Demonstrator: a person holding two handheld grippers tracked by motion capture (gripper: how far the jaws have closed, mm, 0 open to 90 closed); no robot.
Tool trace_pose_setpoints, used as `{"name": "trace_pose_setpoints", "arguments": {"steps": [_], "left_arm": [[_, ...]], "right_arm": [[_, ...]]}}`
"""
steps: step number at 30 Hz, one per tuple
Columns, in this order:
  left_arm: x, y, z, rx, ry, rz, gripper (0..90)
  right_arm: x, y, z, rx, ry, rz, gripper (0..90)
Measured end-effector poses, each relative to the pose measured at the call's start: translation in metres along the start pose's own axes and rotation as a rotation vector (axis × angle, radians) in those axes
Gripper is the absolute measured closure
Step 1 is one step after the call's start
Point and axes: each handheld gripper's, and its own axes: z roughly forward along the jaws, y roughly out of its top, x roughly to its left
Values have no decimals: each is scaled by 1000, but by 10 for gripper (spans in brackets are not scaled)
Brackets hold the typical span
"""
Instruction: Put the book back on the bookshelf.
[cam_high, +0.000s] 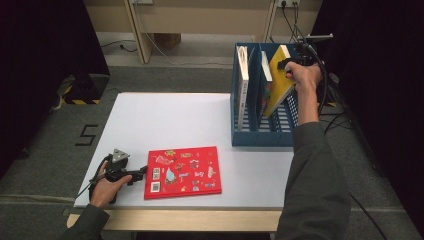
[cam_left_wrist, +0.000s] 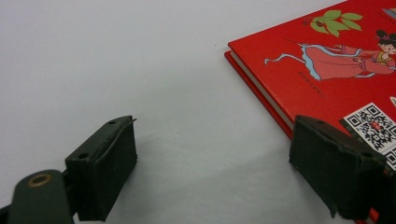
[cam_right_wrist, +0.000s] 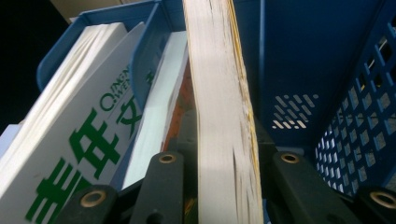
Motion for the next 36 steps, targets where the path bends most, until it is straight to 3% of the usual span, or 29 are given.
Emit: {"name": "trace_pose_setpoints", "arguments": {"steps": [19, 29, 36], "left_arm": [[0, 0, 0, -1, 0, -2, 141], [0, 0, 0, -1, 0, -2, 141], [0, 0, 0, -1, 0, -2, 140]], "right_arm": [[-5, -9, 37, 17, -3, 37, 735], [-4, -16, 53, 44, -15, 18, 716], [-1, -17, 52, 41, 15, 26, 664]]}}
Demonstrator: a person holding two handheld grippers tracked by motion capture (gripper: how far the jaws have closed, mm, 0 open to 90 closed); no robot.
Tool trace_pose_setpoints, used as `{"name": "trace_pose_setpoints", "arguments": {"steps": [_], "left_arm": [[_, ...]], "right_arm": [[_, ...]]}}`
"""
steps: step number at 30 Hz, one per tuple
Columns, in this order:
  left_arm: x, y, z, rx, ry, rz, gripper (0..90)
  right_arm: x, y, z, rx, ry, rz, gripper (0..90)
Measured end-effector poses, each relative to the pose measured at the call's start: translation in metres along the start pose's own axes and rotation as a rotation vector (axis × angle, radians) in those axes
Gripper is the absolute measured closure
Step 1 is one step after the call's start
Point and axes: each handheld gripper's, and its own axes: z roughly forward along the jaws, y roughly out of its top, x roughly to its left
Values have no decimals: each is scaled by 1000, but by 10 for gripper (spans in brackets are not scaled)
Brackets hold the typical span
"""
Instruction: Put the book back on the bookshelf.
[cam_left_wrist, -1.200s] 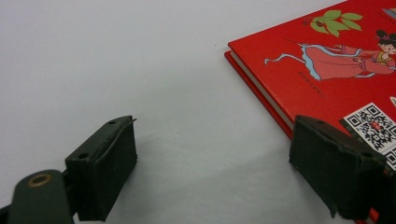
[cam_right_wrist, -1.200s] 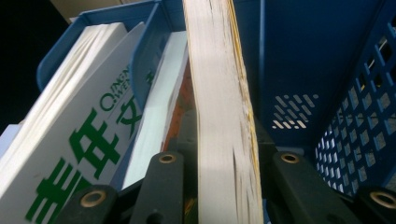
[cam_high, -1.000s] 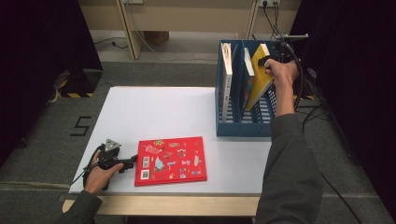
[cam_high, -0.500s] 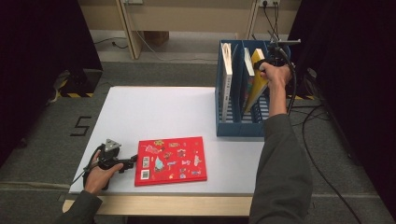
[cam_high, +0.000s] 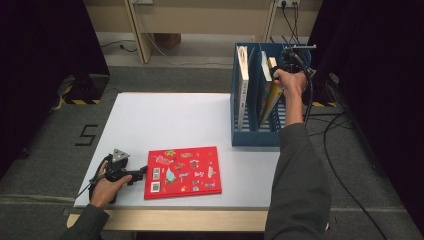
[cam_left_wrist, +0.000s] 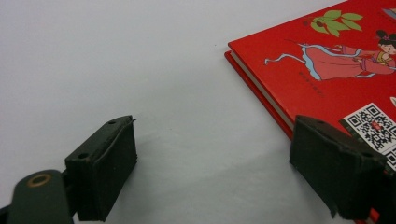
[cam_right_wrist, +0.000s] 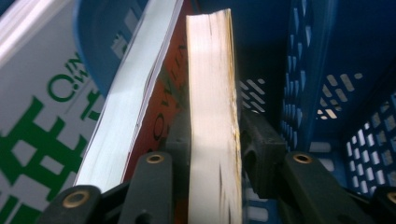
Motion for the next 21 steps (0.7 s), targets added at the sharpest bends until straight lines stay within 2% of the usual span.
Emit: {"name": "trace_pose_setpoints", "arguments": {"steps": [4, 7, 9, 11, 14, 21], "left_arm": [[0, 0, 0, 1, 1, 0, 140], [0, 0, 0, 1, 1, 1, 139], [0, 0, 0, 2, 1, 2, 138], [0, 0, 0, 3, 2, 3, 140], [0, 0, 0, -1, 2, 2, 138], [0, 0, 0, -1, 2, 2, 138]], "right_arm": [[-1, -2, -6, -14, 11, -5, 652], [-3, -3, -11, -24, 48, -22, 641], [-5, -3, -16, -32, 58, -14, 625], [-6, -4, -20, -23, 49, -20, 620], [-9, -6, -25, -36, 64, -19, 619], [-7, -15, -44, -45, 103, -93, 608]]}}
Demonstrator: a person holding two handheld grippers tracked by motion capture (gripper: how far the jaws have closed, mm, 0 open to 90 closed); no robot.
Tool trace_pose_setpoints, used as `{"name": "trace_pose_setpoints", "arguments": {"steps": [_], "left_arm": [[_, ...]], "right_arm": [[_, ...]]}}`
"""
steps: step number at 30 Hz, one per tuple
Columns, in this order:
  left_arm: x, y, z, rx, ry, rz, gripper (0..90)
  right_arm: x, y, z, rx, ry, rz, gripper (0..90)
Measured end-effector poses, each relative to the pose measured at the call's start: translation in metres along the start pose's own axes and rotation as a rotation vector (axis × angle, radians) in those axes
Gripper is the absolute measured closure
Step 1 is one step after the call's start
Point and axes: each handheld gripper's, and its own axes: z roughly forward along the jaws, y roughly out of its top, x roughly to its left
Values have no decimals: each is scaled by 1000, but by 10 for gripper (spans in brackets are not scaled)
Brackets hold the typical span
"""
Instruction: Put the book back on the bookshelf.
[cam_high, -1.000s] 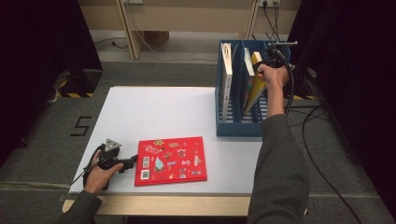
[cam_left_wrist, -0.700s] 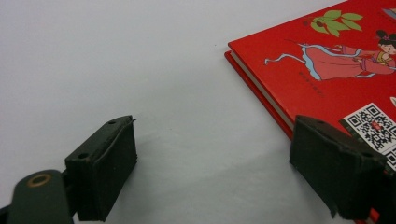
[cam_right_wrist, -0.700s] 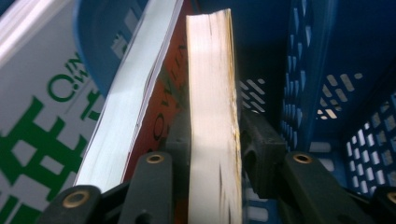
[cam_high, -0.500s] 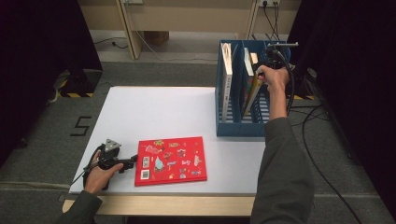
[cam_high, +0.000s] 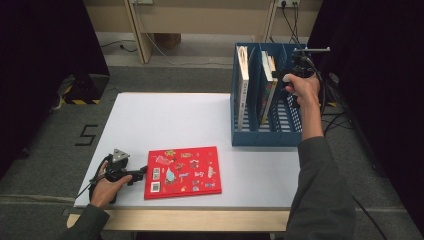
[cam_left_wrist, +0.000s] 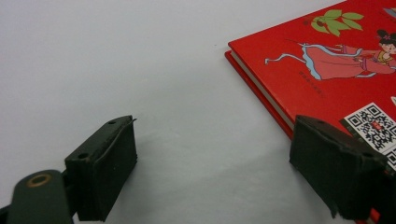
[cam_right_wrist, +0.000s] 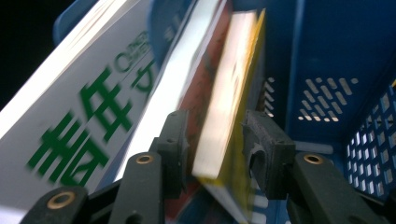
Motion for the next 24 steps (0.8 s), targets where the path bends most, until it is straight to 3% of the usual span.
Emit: {"name": "trace_pose_setpoints", "arguments": {"steps": [5, 9, 15, 19, 24], "left_arm": [[0, 0, 0, -1, 1, 1, 138], [0, 0, 0, -1, 1, 1, 138], [0, 0, 0, -1, 1, 1, 138], [0, 0, 0, -1, 1, 1, 138], [0, 0, 0, -1, 1, 1, 138]], "right_arm": [[1, -8, -10, -2, 19, -16, 581], [-4, -13, -18, -30, 28, 1, 566], [-11, -18, -24, -48, -19, 0, 554], [-13, -21, -19, -35, -51, -10, 551], [-13, -25, -8, -22, -50, 0, 547]]}}
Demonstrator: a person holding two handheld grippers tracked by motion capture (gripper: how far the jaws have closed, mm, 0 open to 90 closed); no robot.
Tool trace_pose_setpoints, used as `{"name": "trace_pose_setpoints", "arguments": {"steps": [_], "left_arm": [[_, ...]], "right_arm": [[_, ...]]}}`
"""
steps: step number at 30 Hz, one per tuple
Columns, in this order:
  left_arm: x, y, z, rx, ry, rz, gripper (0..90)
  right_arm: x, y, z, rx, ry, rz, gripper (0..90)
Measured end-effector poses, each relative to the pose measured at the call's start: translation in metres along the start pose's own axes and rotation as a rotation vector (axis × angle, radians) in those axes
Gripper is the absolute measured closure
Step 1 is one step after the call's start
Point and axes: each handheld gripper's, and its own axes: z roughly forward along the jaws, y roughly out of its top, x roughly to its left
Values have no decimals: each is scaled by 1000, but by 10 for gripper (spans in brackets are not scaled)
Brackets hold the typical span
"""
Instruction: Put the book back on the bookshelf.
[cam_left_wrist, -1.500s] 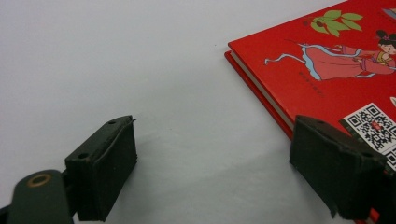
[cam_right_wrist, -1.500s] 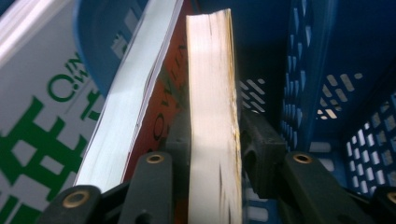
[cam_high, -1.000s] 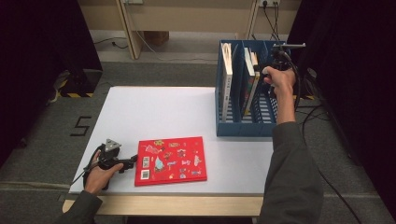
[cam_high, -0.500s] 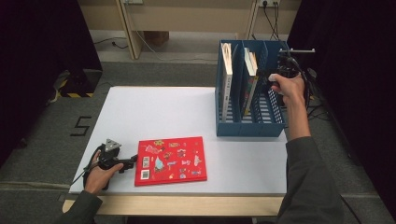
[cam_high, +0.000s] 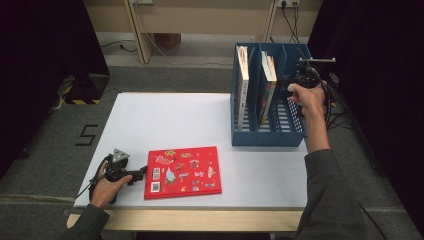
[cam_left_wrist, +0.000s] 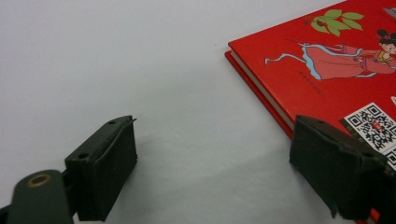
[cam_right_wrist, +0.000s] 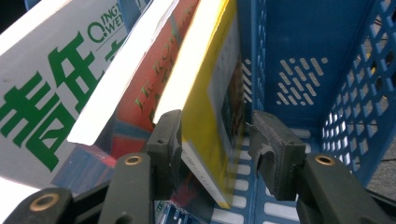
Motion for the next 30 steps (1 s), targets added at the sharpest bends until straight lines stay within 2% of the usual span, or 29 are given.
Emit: {"name": "trace_pose_setpoints", "arguments": {"steps": [5, 11, 24, 30], "left_arm": [[0, 0, 0, 0, 0, 0, 138], [0, 0, 0, 0, 0, 0, 138], [0, 0, 0, 0, 0, 0, 138], [0, 0, 0, 2, -1, 1, 138]], "right_arm": [[3, 0, 7, 2, 1, 6, 550], [9, 1, 11, 10, -5, -19, 547], [0, -1, 1, 7, -11, -8, 491], [1, -7, -12, -21, 27, -5, 451]]}}
